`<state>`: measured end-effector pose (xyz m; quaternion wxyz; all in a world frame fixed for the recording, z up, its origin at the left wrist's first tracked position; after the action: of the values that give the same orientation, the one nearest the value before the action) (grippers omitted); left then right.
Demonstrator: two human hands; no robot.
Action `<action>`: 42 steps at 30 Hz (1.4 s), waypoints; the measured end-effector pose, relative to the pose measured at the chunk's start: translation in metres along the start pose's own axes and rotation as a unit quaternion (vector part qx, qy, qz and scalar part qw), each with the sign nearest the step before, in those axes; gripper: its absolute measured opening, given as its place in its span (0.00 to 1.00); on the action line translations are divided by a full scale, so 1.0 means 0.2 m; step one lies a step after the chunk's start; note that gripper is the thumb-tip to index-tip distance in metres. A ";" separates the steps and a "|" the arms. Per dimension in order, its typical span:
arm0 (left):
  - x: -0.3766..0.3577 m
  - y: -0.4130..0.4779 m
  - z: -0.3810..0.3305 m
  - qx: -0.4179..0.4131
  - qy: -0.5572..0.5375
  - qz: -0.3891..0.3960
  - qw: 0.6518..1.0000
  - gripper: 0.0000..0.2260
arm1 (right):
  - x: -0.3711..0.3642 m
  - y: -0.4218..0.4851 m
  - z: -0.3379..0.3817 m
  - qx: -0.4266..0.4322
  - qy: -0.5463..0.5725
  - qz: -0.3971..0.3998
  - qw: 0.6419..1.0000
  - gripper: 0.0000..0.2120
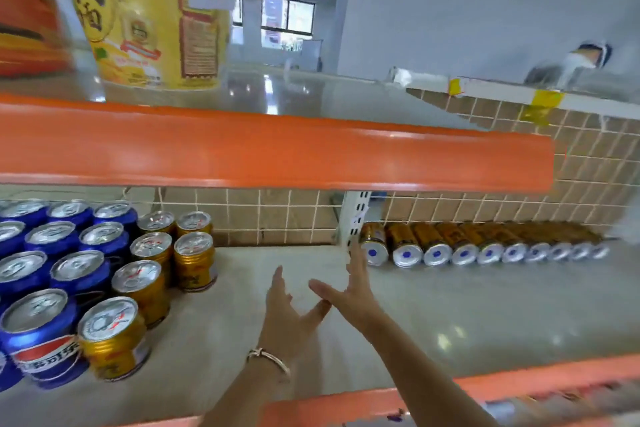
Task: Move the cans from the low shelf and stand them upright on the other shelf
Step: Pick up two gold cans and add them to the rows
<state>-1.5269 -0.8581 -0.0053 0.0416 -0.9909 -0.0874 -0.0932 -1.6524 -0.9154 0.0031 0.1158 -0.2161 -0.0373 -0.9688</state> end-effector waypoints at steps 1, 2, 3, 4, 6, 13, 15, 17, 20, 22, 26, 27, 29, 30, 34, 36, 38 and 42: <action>-0.08 -0.01 -0.03 -0.007 0.004 0.006 1.000 0.49 | 0.10 -0.04 -0.02 -0.004 -0.009 -0.024 1.000 0.58; -0.16 -0.02 -0.07 -0.018 0.012 0.006 1.000 0.52 | 0.21 -0.08 -0.04 -0.007 -0.014 -0.048 0.999 0.59; -0.24 -0.03 -0.11 -0.035 0.020 0.004 0.999 0.55 | 0.31 -0.13 -0.06 -0.005 -0.017 -0.071 0.997 0.59; -0.33 -0.05 -0.15 -0.052 0.025 0.004 0.998 0.56 | 0.42 -0.18 -0.07 -0.002 -0.020 -0.095 0.995 0.59; -0.52 -0.09 -0.22 -0.079 0.024 0.016 0.996 0.56 | 0.61 -0.30 -0.11 -0.001 -0.025 -0.137 0.990 0.60; -1.20 -0.31 -0.41 -0.120 -0.011 0.080 0.989 0.57 | 1.26 -0.71 -0.29 -0.037 -0.014 -0.198 0.979 0.59; -1.38 -0.37 -0.44 -0.129 -0.020 0.082 0.988 0.58 | 1.41 -0.81 -0.35 -0.039 -0.004 -0.206 0.978 0.59; -1.54 -0.42 -0.45 -0.134 -0.023 0.075 0.988 0.58 | 1.53 -0.89 -0.41 -0.044 0.008 -0.211 0.976 0.58; -1.75 -0.48 -0.47 -0.125 -0.031 0.079 0.989 0.59 | 1.71 -0.98 -0.50 -0.049 0.022 -0.236 0.970 0.59; -1.87 -0.50 -0.49 -0.133 -0.026 0.084 0.987 0.62 | 1.80 -1.03 -0.56 -0.056 0.024 -0.252 0.966 0.62; -2.06 -0.50 -0.50 -0.125 -0.018 0.102 0.987 0.62 | 1.96 -1.07 -0.67 -0.073 0.016 -0.264 0.962 0.60; -2.09 -0.49 -0.50 -0.124 -0.015 0.104 0.987 0.62 | 1.99 -1.07 -0.69 -0.073 0.014 -0.267 0.961 0.59; -2.16 -0.45 -0.51 -0.122 -0.013 0.106 0.987 0.62 | 2.04 -1.04 -0.74 -0.077 0.020 -0.268 0.960 0.58; -2.20 -0.42 -0.52 -0.120 -0.014 0.108 0.987 0.62 | 2.07 -1.01 -0.77 -0.081 0.030 -0.266 0.960 0.58; -2.36 -0.25 -0.54 -0.093 -0.041 0.123 0.987 0.67 | 2.22 -0.85 -0.88 -0.081 0.044 -0.269 0.959 0.59; -2.46 -0.15 -0.55 -0.069 -0.063 0.138 0.986 0.68 | 2.31 -0.77 -0.92 -0.083 0.039 -0.282 0.955 0.59; -2.58 -0.06 -0.57 -0.054 -0.081 0.156 0.983 0.65 | 2.40 -0.69 -0.96 -0.088 0.034 -0.288 0.953 0.58; -2.78 0.07 -0.61 -0.030 -0.138 0.194 0.971 0.61 | 2.58 -0.55 -1.05 -0.099 0.021 -0.300 0.949 0.59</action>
<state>-2.0841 -0.9763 0.0065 0.0165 -0.9930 0.1047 0.0517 -2.2181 -0.9418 0.0309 -0.2010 -0.1852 -0.0015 -0.9619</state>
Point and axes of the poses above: each hand's wrist, its own y-axis towards the middle knuckle, its own x-axis out of the back of the hand, z = x × y, the point moved 4 cm from there along y, towards the middle knuckle, and after that the axes turned 3 degrees about z, right-handed, at the moved point
